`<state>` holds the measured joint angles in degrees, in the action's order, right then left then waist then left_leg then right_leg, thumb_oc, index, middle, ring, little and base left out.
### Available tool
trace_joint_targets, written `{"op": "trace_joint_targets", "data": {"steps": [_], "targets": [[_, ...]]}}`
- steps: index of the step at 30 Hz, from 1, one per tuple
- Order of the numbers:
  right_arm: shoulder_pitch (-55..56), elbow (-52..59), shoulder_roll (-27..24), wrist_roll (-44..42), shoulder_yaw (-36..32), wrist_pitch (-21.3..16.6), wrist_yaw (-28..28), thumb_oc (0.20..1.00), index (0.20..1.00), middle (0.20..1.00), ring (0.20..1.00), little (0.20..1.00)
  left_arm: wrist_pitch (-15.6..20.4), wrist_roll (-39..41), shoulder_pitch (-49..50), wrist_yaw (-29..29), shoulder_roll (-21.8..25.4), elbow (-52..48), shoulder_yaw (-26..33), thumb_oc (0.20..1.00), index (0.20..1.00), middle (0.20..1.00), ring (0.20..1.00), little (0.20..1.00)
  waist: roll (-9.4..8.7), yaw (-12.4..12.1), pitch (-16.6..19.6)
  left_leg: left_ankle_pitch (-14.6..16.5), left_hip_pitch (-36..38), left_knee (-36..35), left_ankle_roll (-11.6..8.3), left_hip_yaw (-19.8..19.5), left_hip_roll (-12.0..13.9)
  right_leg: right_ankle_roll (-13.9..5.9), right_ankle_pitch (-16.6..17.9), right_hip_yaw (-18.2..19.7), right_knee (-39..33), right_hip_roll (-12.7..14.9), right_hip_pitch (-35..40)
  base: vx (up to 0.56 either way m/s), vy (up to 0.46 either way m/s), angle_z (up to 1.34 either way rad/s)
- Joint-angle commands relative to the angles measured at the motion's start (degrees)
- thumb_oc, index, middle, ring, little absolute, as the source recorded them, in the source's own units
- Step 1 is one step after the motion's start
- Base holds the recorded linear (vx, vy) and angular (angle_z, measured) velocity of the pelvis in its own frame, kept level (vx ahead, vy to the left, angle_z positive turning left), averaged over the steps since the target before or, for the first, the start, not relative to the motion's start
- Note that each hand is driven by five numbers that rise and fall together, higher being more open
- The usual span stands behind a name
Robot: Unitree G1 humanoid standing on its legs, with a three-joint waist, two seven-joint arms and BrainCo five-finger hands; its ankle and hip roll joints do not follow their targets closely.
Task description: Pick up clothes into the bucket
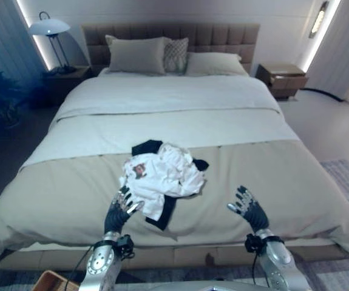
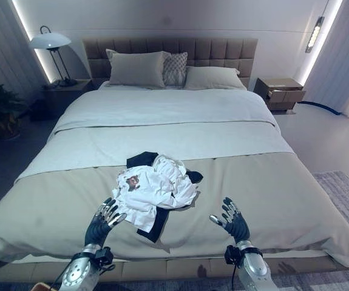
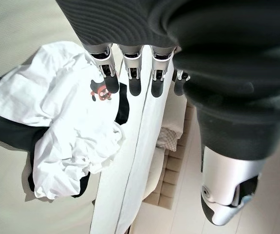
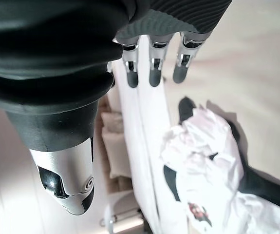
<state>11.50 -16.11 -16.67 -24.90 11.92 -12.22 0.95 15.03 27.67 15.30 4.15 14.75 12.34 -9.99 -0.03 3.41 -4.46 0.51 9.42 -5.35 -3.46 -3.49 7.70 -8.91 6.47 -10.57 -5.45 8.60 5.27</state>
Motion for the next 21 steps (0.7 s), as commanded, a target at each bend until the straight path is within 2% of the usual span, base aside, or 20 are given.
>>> {"op": "trace_joint_targets", "data": {"steps": [1, 5, 6, 7, 8, 9, 10, 12, 15, 16, 18, 19, 21], "targets": [[-3.74, 3.96, -0.17, -0.04, -0.34, -4.11, -0.85, 1.0, 1.0, 1.0, 1.0, 1.0, 3.14, -2.94, -2.36, -0.58, 2.75, -4.85, 1.28, 1.0, 1.0, 1.0, 1.0, 1.0, -2.46, -0.02, -3.18, -2.62, -2.61, 0.93, -2.38, 0.72, -1.06, 0.55, -6.35, -1.28, 0.45, -1.94, 5.27, -0.04, -0.052, 0.08], [-3.66, 4.56, -0.48, -0.63, -1.35, -4.48, -0.52, 1.0, 1.0, 1.0, 1.0, 1.0, 3.11, -1.53, -3.24, -1.14, 2.69, -4.46, 1.16, 1.0, 1.0, 1.0, 1.0, 1.0, -2.46, -0.12, -4.16, -3.93, -5.24, 1.72, -3.62, -0.55, -0.34, 1.03, -6.51, -2.37, 0.45, -2.52, 4.35, -0.07, -0.05, 0.22], [-3.49, 4.64, -0.79, -1.14, -2.12, -4.71, -0.49, 1.0, 1.0, 1.0, 1.0, 1.0, 3.09, -1.68, -4.03, -1.3, 2.7, -4.16, 1.07, 1.0, 1.0, 1.0, 1.0, 1.0, -2.89, -0.05, -4.85, -2.25, -8.72, 8.87, -4.12, -0.3, -0.35, 1.37, -6.64, -2.8, 0.47, -2.05, 4.23, -0.03, -0.03, 0.29], [-3.49, 4.64, -0.79, -1.14, -2.12, -4.71, -0.49, 1.0, 1.0, 1.0, 1.0, 1.0, 3.09, -1.68, -4.03, -1.3, 2.7, -4.16, 1.07, 1.0, 1.0, 1.0, 1.0, 1.0, -2.88, -0.02, -4.81, -2.19, -8.84, 8.98, -4.11, -0.34, -0.35, 1.37, -6.64, -2.83, 0.48, -2.06, 4.18, -0.06, -0.017, 0.26], [-3.91, 4.87, -1.43, -1.37, -2.65, -4.95, -0.45, 1.0, 1.0, 1.0, 1.0, 1.0, 3.24, -1.79, -5.0, -1.46, 2.88, -4.34, 0.89, 1.0, 1.0, 1.0, 1.0, 1.0, -3.14, -0.06, -6.24, -1.38, -11.76, 15.72, -4.53, 1.02, -0.86, 1.77, -6.42, -3.21, 0.52, -1.37, 4.29, -0.03, 0.011, 0.14], [-3.92, 4.87, -1.43, -1.37, -2.65, -4.95, -0.45, 1.0, 1.0, 1.0, 1.0, 1.0, 3.24, -1.79, -5.0, -1.46, 2.88, -4.34, 0.89, 1.0, 1.0, 1.0, 1.0, 1.0, -3.13, -0.04, -6.22, -1.35, -11.82, 15.78, -4.53, 1.0, -0.86, 1.78, -6.42, -3.22, 0.53, -1.38, 4.27, -0.01, 0.096, 0.25], [-4.53, 4.62, -1.87, -0.83, -2.69, -4.86, -0.03, 1.0, 1.0, 1.0, 1.0, 1.0, 3.42, -1.32, -5.28, -1.9, 2.65, -4.42, 0.52, 1.0, 1.0, 1.0, 1.0, 1.0, -2.57, -0.02, -6.3, -2.69, -11.78, 14.36, -4.48, 1.7, 0.69, 1.46, -6.65, -3.03, 0.45, -1.1, 4.48, 0.05, 0.132, 0.2], [-4.97, 4.25, -2.01, -0.61, -2.96, -4.93, 0.37, 1.0, 1.0, 1.0, 1.0, 1.0, 3.52, -1.29, -5.64, -1.93, 2.64, -4.26, 0.27, 1.0, 1.0, 1.0, 1.0, 1.0, -2.35, -0.24, -6.29, -3.09, -11.58, 12.3, -4.6, 1.17, 1.33, 1.13, -6.65, -2.67, 0.45, -0.72, 4.51, 0.06, 0.108, 0.21], [-5.08, 2.74, -1.01, -1.92, -3.73, -4.86, 0.3, 1.0, 1.0, 1.0, 1.0, 1.0, 3.72, -1.09, -5.3, -2.17, 2.45, -3.86, -0.29, 1.0, 1.0, 1.0, 1.0, 1.0, -1.5, 0.27, -4.82, -1.44, -10.2, 9.3, -3.04, 2.54, 0.52, -0.83, -5.57, -2.26, 0.45, 1.18, 3.84, 0.07, 0.135, 0.01], [-5.09, 2.74, -1.01, -1.92, -3.73, -4.86, 0.3, 1.0, 1.0, 1.0, 1.0, 1.0, 3.72, -1.09, -5.3, -2.17, 2.45, -3.86, -0.29, 1.0, 1.0, 1.0, 1.0, 1.0, -1.5, 0.25, -4.82, -1.44, -10.19, 9.29, -3.04, 2.56, 0.52, -0.83, -5.57, -2.25, 0.45, 1.18, 3.84, 0.12, 0.195, -0.02], [-5.34, 2.87, 0.21, -2.87, -3.69, -4.52, 0.03, 1.0, 1.0, 1.0, 1.0, 1.0, 4.02, 0.06, -4.75, -2.66, 2.7, -4.7, 0.47, 1.0, 1.0, 1.0, 1.0, 1.0, -1.48, -0.05, -4.06, -0.07, -8.3, 7.73, -1.41, 4.55, -1.65, -2.09, -4.74, -0.8, 1.97, 4.09, 2.81, 0.12, 0.211, -0.17], [-5.34, 2.87, 0.21, -2.86, -3.69, -4.52, 0.03, 1.0, 1.0, 1.0, 1.0, 1.0, 4.02, 0.06, -4.75, -2.66, 2.7, -4.7, 0.47, 1.0, 1.0, 1.0, 1.0, 1.0, -1.49, -0.09, -4.06, -0.07, -8.29, 7.72, -1.41, 4.58, -1.65, -2.09, -4.75, -0.77, 1.98, 4.1, 2.79, 0.08, 0.221, -0.43], [-5.51, 2.64, 0.48, -1.58, -2.81, -3.91, -0.27, 1.0, 1.0, 1.0, 1.0, 1.0, 4.08, -0.11, -4.38, -2.2, 3.11, -5.13, 1.26, 1.0, 1.0, 1.0, 1.0, 1.0, -1.82, -0.69, -4.19, 1.16, -7.25, 7.33, 0.3, 6.16, -3.52, -3.15, -5.23, 0.5, 6.44, 6.75, 0.84, 0.08, 0.221, -0.42]]}}
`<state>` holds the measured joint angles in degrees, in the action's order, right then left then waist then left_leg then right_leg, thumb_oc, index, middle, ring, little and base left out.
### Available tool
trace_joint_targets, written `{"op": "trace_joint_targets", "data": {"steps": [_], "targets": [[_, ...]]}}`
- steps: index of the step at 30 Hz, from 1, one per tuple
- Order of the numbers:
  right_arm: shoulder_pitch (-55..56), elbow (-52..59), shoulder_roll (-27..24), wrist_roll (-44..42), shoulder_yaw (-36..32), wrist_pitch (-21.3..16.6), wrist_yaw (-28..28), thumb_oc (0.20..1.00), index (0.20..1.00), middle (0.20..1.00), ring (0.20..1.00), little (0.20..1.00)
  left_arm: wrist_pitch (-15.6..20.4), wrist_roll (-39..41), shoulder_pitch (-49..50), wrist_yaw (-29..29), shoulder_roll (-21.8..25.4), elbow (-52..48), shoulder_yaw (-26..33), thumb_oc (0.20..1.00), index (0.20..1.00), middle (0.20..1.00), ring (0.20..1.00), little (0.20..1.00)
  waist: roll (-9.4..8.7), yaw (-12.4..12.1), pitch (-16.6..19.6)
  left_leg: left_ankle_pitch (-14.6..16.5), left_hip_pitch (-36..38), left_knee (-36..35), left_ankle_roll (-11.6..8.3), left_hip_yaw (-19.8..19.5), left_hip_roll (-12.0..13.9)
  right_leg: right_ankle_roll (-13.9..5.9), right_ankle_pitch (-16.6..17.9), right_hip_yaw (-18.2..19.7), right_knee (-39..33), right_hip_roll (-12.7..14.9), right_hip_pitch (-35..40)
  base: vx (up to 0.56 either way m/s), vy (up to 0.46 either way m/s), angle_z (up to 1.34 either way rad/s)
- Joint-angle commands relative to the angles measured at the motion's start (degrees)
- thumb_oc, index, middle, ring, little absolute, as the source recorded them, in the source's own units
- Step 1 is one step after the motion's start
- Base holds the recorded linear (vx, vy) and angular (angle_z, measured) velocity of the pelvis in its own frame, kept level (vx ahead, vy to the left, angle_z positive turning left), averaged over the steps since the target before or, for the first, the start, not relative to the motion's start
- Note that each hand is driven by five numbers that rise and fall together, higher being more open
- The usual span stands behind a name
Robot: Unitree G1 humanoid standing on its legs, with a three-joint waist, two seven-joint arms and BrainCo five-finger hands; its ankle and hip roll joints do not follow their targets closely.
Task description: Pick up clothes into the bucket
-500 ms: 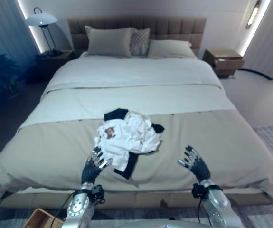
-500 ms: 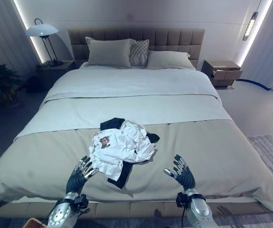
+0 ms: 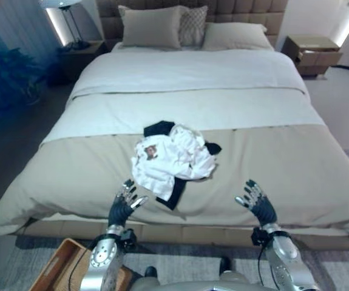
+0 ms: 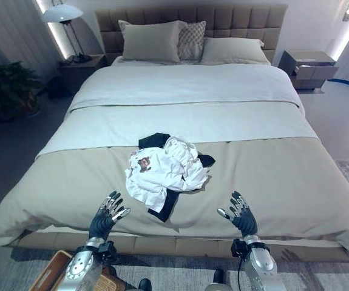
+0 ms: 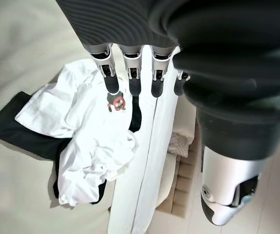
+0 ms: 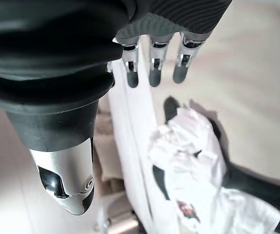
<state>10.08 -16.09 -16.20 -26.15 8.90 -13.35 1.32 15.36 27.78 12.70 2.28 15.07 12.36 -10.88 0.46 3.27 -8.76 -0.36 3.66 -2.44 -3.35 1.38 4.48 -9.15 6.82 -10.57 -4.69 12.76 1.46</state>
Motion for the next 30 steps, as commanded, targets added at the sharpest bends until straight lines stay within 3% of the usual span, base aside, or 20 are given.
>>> {"op": "trace_joint_targets", "data": {"steps": [1, 3, 5, 7, 8, 11, 12, 13, 15, 19, 22, 30], "targets": [[-4.08, 2.63, 0.01, -0.34, 0.21, -2.79, -0.65, 1.0, 1.0, 1.0, 1.0, 1.0, 3.75, -0.22, -1.79, -0.34, 2.79, -5.15, 2.15, 1.0, 1.0, 1.0, 1.0, 1.0, -2.32, -0.57, 0.12, 2.04, -1.49, 4.42, 0.19, 1.31, -0.3, -2.91, -5.59, 0.52, 5.69, 2.6, 4.63, 0.08, 0.2, -0.27], [-4.4, 2.88, -0.02, 0.45, 0.75, -2.19, -1.46, 1.0, 1.0, 1.0, 1.0, 1.0, 3.73, -1.31, -1.01, -0.96, 3.9, -6.88, 2.82, 1.0, 1.0, 1.0, 1.0, 1.0, -2.9, -1.03, -1.07, 3.61, -0.74, 5.02, 2.32, 1.67, -2.01, -3.74, -5.55, 1.79, 14.1, 4.33, 0.79, 0.07, 0.184, -0.18], [-5.18, 3.35, -0.66, 2.2, 1.62, -2.02, -1.65, 1.0, 1.0, 1.0, 1.0, 1.0, 3.79, -2.58, -1.06, -1.32, 5.3, -7.08, 2.7, 1.0, 1.0, 1.0, 1.0, 1.0, -3.44, -0.78, -2.7, 3.65, -1.12, 5.45, 2.88, 1.24, -2.48, -3.79, -4.08, 3.5, 18.53, 4.39, -2.16, 0.0, 0.093, -0.14], [-5.86, 3.59, -1.06, 3.61, 2.01, -2.07, -1.23, 1.0, 1.0, 1.0, 1.0, 1.0, 3.93, -2.97, -1.16, -1.15, 5.81, -6.94, 2.95, 1.0, 1.0, 1.0, 1.0, 1.0, -3.63, -0.8, -3.28, 3.6, -1.57, 5.42, 2.8, 0.76, -2.47, -3.63, -3.86, 3.89, 18.61, 4.32, -3.63, -0.06, -0.011, 0.0], [-8.77, 3.98, -2.44, 6.08, 2.58, -2.43, 0.25, 1.0, 1.0, 1.0, 1.0, 1.0, 4.66, -2.37, -2.14, -0.36, 6.91, -7.2, 3.18, 1.0, 1.0, 1.0, 1.0, 1.0, -4.13, -1.13, -5.65, 3.34, -4.01, 5.76, 2.23, -0.12, -2.21, -3.37, -2.99, 3.69, 14.73, 3.94, -6.57, -0.12, -0.081, -0.02], [-11.6, 4.48, -4.66, 10.56, 3.08, -2.62, 2.53, 1.0, 1.0, 1.0, 1.0, 1.0, 5.21, -0.99, -3.28, -0.13, 8.22, -8.36, 2.84, 1.0, 1.0, 1.0, 1.0, 1.0, -4.7, -1.44, -7.75, 3.3, -9.52, 9.59, 1.14, -1.96, -1.36, -3.52, -2.9, 3.38, 12.77, 3.95, -8.25, -0.23, -0.176, 0.17], [-15.74, 3.79, -6.23, 13.13, 3.65, -3.2, 5.21, 1.0, 1.0, 1.0, 1.0, 1.0, 5.97, -0.57, -4.93, 0.86, 8.49, -8.74, 1.74, 1.0, 1.0, 1.0, 1.0, 1.0, -4.82, -2.09, -9.91, 2.61, -14.12, 11.64, -0.11, -3.06, -0.7, -3.29, -3.28, 1.29, 12.74, 4.34, -10.51, -0.15, -0.076, 0.61], [-15.75, 3.78, -6.24, 13.13, 3.66, -3.21, 5.21, 1.0, 1.0, 1.0, 1.0, 1.0, 5.97, -0.58, -4.94, 0.86, 8.48, -8.74, 1.74, 1.0, 1.0, 1.0, 1.0, 1.0, -4.8, -2.04, -9.84, 2.63, -14.23, 11.7, -0.11, -3.1, -0.7, -3.29, -3.28, 1.24, 12.75, 4.34, -10.57, -0.22, -0.118, 0.54], [-23.35, -0.79, -8.06, 16.49, 4.25, -2.6, 10.32, 1.0, 1.0, 1.0, 1.0, 1.0, 6.44, 1.0, -6.51, 2.4, 8.51, -9.94, -0.34, 1.0, 1.0, 1.0, 1.0, 1.0, -3.82, -3.41, -12.3, 0.66, -19.4, 12.41, -1.7, -4.73, 0.22, -3.34, -3.37, -1.62, 13.3, 4.41, -13.64, -0.18, -0.106, 0.39], [-32.0, -7.91, -9.9, 21.39, 5.95, -1.02, 15.34, 1.0, 1.0, 1.0, 1.0, 1.0, 6.5, 1.25, -8.0, 3.48, 8.49, -10.3, -2.74, 1.0, 1.0, 1.0, 1.0, 1.0, -2.74, -4.66, -14.16, -1.56, -24.04, 11.64, -2.88, -5.89, 0.69, -3.52, -3.39, -3.81, 13.95, 4.73, -17.04, -0.09, -0.047, 0.41], [-42.21, -14.87, -12.39, 25.87, 8.37, 1.2, 20.01, 1.0, 1.0, 1.0, 1.0, 1.0, 6.38, 0.72, -9.88, 4.64, 9.2, -10.3, -4.41, 1.0, 1.0, 1.0, 1.0, 1.0, -1.77, -6.04, -16.11, -2.69, -29.43, 12.32, -3.17, -6.62, 0.44, -3.35, -3.56, -4.11, 16.17, 5.3, -21.94, -0.07, -0.024, 0.22], [-61.75, -26.11, -18.85, 34.18, 14.58, 4.18, 22.4, 1.0, 1.0, 1.0, 1.0, 1.0, 6.91, 0.52, -11.59, 6.06, 10.42, -11.14, -4.01, 1.0, 1.0, 1.0, 1.0, 1.0, -1.31, -9.16, -17.22, -1.91, -38.37, 16.24, -2.78, -8.19, -1.53, -3.05, -4.71, -4.31, 21.58, 7.03, -29.99, -0.03, -0.021, 0.21]]}}
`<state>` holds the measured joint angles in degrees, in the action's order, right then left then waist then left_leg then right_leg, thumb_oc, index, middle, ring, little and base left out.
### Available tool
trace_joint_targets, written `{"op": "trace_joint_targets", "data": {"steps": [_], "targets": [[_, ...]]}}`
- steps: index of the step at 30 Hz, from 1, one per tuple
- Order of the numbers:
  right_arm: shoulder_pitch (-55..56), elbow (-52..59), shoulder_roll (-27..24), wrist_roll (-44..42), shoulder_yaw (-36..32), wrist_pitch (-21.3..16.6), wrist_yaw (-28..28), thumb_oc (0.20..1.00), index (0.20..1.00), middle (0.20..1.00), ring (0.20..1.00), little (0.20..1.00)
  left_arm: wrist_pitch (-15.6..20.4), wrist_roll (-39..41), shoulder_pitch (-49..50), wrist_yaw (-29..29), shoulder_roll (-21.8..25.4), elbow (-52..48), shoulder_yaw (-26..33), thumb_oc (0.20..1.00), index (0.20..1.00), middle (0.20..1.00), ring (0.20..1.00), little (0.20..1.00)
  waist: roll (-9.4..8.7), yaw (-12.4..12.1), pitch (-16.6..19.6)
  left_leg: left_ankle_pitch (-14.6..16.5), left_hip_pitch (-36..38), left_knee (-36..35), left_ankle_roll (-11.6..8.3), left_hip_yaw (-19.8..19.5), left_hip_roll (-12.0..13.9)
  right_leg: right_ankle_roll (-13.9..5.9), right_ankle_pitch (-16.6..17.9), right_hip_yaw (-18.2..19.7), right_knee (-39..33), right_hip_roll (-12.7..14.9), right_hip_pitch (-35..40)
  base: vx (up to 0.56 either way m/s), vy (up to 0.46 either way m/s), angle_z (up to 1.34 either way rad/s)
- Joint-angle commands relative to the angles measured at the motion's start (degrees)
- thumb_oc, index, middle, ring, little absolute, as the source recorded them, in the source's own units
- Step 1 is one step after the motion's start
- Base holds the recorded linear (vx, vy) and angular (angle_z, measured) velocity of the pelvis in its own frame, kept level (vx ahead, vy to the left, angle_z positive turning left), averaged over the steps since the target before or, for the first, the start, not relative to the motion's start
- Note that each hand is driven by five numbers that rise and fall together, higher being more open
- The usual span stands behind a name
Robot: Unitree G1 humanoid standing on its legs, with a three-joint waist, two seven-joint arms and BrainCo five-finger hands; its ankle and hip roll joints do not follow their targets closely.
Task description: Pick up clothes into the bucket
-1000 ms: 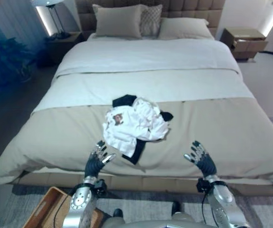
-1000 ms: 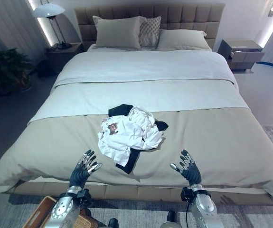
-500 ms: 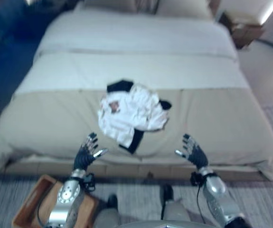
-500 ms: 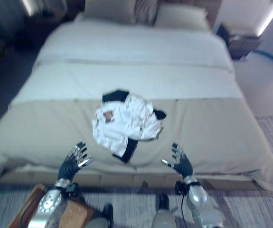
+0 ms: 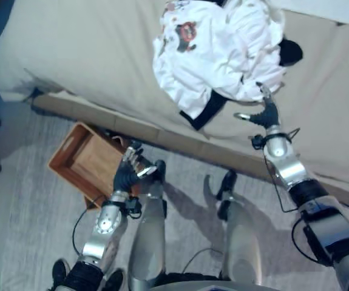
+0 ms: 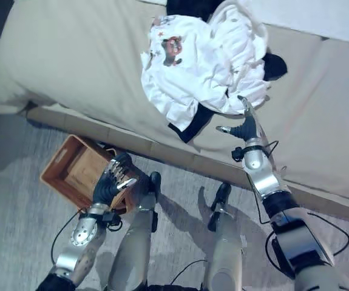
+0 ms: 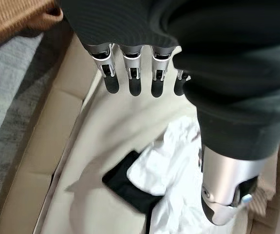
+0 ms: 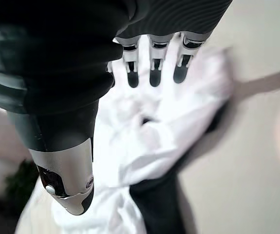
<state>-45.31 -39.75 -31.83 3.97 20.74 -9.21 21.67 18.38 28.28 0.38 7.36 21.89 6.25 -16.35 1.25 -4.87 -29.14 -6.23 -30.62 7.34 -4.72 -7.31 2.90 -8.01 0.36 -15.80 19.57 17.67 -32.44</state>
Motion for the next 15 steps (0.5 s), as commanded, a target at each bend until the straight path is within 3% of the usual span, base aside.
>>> {"op": "trace_joint_targets", "data": {"steps": [1, 6, 15], "targets": [[-6.38, -2.46, -3.22, 4.06, 2.75, 0.04, 2.06, 1.0, 1.0, 1.0, 1.0, 1.0, 3.89, 0.02, 0.73, 0.99, 3.59, -5.02, 1.46, 1.0, 1.0, 1.0, 1.0, 1.0, -2.1, -1.02, 3.17, 3.97, -4.12, 6.47, -1.41, 0.5, 0.04, -4.18, 1.75, 0.92, -2.66, 2.12, 3.9, -0.01, -0.016, 0.18], [-16.99, -7.59, -5.56, 8.54, 6.85, 1.6, 4.18, 1.0, 1.0, 1.0, 1.0, 1.0, 4.6, -0.11, -1.52, 2.83, 3.41, -5.07, 2.22, 1.0, 1.0, 1.0, 1.0, 1.0, -1.94, -2.57, 2.96, 4.22, -8.71, 8.43, -1.0, -0.11, -0.87, -4.13, 1.3, 1.02, -0.38, 2.81, -0.34, 0.0, -0.007, 0.14], [-25.3, -20.76, -5.22, 12.66, 14.35, 4.26, 1.41, 1.0, 1.0, 1.0, 1.0, 1.0, 4.56, 1.06, -4.21, 3.25, 2.24, -4.48, 0.99, 1.0, 1.0, 1.0, 1.0, 1.0, -1.11, -4.22, 2.05, 3.93, -12.71, 9.84, -0.61, -1.39, -2.21, -3.72, -0.58, 0.35, 3.66, 3.85, -4.37, 0.0, -0.013, 0.11]]}}
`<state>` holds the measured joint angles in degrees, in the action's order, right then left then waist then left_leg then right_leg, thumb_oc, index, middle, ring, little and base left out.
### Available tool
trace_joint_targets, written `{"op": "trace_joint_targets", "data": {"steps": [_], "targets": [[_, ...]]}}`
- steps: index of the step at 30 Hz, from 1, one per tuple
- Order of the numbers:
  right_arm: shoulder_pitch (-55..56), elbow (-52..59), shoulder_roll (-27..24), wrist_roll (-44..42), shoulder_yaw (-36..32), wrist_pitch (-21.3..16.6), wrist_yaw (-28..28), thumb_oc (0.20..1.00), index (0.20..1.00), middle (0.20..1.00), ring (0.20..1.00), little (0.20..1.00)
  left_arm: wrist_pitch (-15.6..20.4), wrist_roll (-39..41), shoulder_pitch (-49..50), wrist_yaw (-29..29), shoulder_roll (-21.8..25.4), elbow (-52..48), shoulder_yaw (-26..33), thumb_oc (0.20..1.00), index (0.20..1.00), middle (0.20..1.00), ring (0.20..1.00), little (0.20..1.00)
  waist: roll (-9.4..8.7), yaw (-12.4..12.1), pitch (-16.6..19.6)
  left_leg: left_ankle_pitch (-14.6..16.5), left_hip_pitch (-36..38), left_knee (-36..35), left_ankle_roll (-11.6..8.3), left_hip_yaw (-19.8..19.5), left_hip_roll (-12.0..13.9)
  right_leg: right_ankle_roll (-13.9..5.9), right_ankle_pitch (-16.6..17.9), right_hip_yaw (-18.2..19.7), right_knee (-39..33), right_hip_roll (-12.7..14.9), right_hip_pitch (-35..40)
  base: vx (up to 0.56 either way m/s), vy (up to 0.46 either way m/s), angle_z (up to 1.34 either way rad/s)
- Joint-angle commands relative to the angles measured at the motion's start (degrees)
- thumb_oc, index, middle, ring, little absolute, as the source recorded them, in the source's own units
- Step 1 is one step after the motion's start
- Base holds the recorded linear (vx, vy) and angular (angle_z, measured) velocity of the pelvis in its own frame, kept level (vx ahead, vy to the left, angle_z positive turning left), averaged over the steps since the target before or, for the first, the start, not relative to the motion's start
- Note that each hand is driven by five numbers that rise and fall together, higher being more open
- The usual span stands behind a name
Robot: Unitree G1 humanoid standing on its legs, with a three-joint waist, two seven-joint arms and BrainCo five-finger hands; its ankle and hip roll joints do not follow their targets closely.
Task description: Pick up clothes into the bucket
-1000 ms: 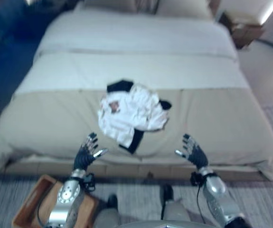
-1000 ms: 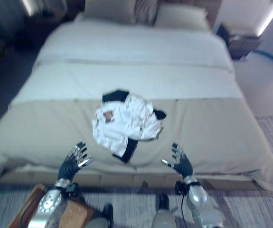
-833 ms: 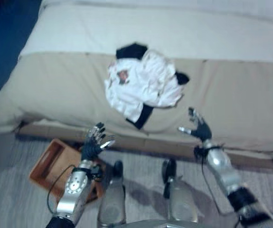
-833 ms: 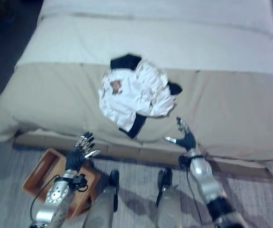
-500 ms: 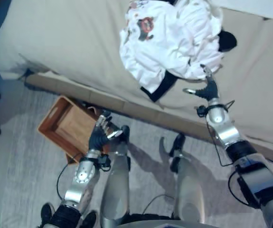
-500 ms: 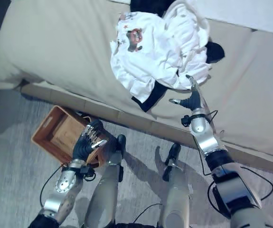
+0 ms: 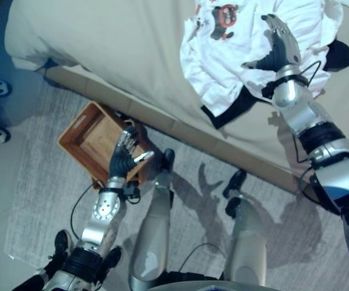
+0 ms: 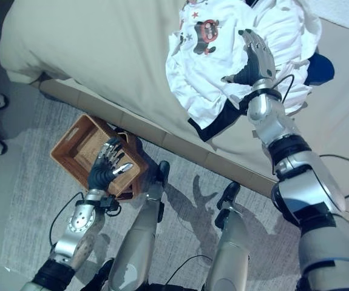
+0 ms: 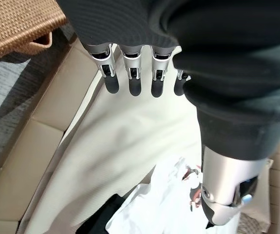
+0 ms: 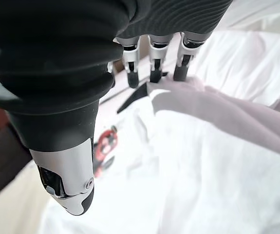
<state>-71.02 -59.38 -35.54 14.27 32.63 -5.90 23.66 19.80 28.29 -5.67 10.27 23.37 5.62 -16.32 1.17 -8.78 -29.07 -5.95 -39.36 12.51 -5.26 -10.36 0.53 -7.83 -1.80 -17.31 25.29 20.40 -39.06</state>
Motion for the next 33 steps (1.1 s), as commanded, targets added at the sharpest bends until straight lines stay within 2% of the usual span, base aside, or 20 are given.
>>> {"op": "trace_joint_targets", "data": {"steps": [1, 6, 7, 12, 13, 14, 15, 23, 28, 33], "targets": [[0.37, -1.18, -1.49, 2.36, 2.5, 0.92, -0.57, 1.0, 1.0, 1.0, 1.0, 1.0, 3.14, 1.04, 1.83, 0.34, 0.74, -3.85, 0.98, 1.0, 1.0, 1.0, 1.0, 1.0, -1.02, -0.27, 1.98, 3.64, -3.99, 4.66, -0.08, 1.64, 0.15, -3.9, 1.57, 1.85, -2.05, 1.13, 2.24, 0.01, -0.01, 0.11], [0.65, -9.26, 1.56, 7.3, 5.75, 3.75, -3.69, 1.0, 1.0, 1.0, 1.0, 1.0, 2.73, 1.22, 1.12, 0.35, 0.07, -3.06, 1.27, 1.0, 1.0, 1.0, 1.0, 1.0, -0.66, -0.77, 1.67, 3.43, -4.01, 4.59, -0.21, 1.09, -0.31, -3.74, 0.99, 1.09, -1.36, 1.45, 2.34, 0.01, -0.011, 0.08], [1.27, -12.4, 2.62, 9.71, 6.44, 5.23, -4.71, 1.0, 1.0, 1.0, 1.0, 1.0, 2.51, 1.23, 0.78, 0.28, 0.0, -2.7, 1.33, 1.0, 1.0, 1.0, 1.0, 1.0, -0.49, -0.88, 1.85, 3.45, -3.82, 4.46, -0.27, 0.94, -0.41, -3.73, 0.86, 0.91, -1.33, 1.53, 2.5, 0.0, 0.0, 0.0], [2.87, -18.01, 1.42, 14.95, 6.47, 8.33, -6.03, 1.0, 1.0, 1.0, 1.0, 1.0, 1.91, 1.02, 0.42, -0.2, 0.02, -2.88, 1.11, 1.0, 1.0, 1.0, 1.0, 1.0, 0.05, -0.98, 2.34, 3.38, -3.54, 4.09, -0.39, 0.71, -0.67, -3.71, 0.75, 0.82, -1.23, 1.86, 2.59, 0.0, 0.003, 0.03], [3.14, -18.34, 0.84, 15.34, 6.24, 8.67, -6.04, 0.617, 0.617, 0.617, 0.617, 0.617, 1.82, 0.86, 0.34, -0.33, -0.04, -2.87, 0.93, 1.0, 1.0, 1.0, 1.0, 1.0, 0.17, -1.01, 2.37, 3.33, -3.38, 3.94, -0.37, 0.74, -0.71, -3.73, 0.8, 0.85, -1.25, 1.92, 2.67, -0.01, 0.014, 0.05], [3.15, -18.34, 0.83, 15.34, 6.23, 8.67, -6.04, 0.551, 0.551, 0.551, 0.551, 0.551, 1.82, 0.86, 0.34, -0.33, -0.04, -2.87, 0.93, 1.0, 1.0, 1.0, 1.0, 1.0, 0.17, -1.01, 2.37, 3.33, -3.38, 3.94, -0.37, 0.74, -0.71, -3.73, 0.8, 0.85, -1.26, 1.92, 2.67, -0.01, 0.029, 0.06], [3.9, -18.9, -0.47, 15.92, 5.61, 9.21, -5.9, 0.2, 0.2, 0.2, 0.2, 0.2, 1.58, 0.57, 0.26, -0.52, -0.21, -2.78, 0.75, 1.0, 1.0, 1.0, 1.0, 1.0, 0.38, -0.92, 2.32, 3.33, -3.01, 3.81, -0.29, 0.91, -0.65, -3.8, 0.98, 0.92, -1.34, 2.03, 2.92, -0.01, 0.022, 0.05], [4.05, -16.26, -1.97, 13.45, 3.25, 8.96, -4.51, 0.2, 0.2, 0.2, 0.2, 0.2, 1.14, -0.68, -0.25, -0.4, -0.04, -2.38, 0.62, 1.0, 1.0, 1.0, 1.0, 1.0, 0.47, -0.37, 2.08, 3.24, -1.49, 3.45, -0.32, 1.4, -0.49, -4.03, 1.45, 0.96, -2.14, 2.1, 4.33, 0.0, 0.011, 0.02], [3.18, -13.02, -2.3, 9.71, 2.49, 7.19, -4.4, 0.2, 0.2, 0.2, 0.2, 0.2, 1.04, -1.03, -0.06, -0.05, -0.26, -2.02, 0.64, 1.0, 1.0, 1.0, 1.0, 1.0, 0.16, 0.26, 1.77, 3.24, 0.17, 3.03, -0.45, 1.4, -0.22, -4.1, 1.81, 0.5, -2.89, 2.03, 6.1, 0.0, 0.0, 0.0], [4.74, -5.38, -2.3, 3.4, 0.72, 4.64, -4.82, 0.2, 0.2, 0.2, 0.2, 0.2, 1.1, -0.63, 0.25, -0.21, -0.19, -0.87, 1.41, 1.0, 1.0, 1.0, 1.0, 1.0, -1.42, 1.28, 2.33, 3.58, 3.77, 2.35, -0.69, 1.85, 0.52, -4.16, 2.64, 0.06, -5.38, 1.51, 10.43, 0.01, -0.015, -0.03]]}}
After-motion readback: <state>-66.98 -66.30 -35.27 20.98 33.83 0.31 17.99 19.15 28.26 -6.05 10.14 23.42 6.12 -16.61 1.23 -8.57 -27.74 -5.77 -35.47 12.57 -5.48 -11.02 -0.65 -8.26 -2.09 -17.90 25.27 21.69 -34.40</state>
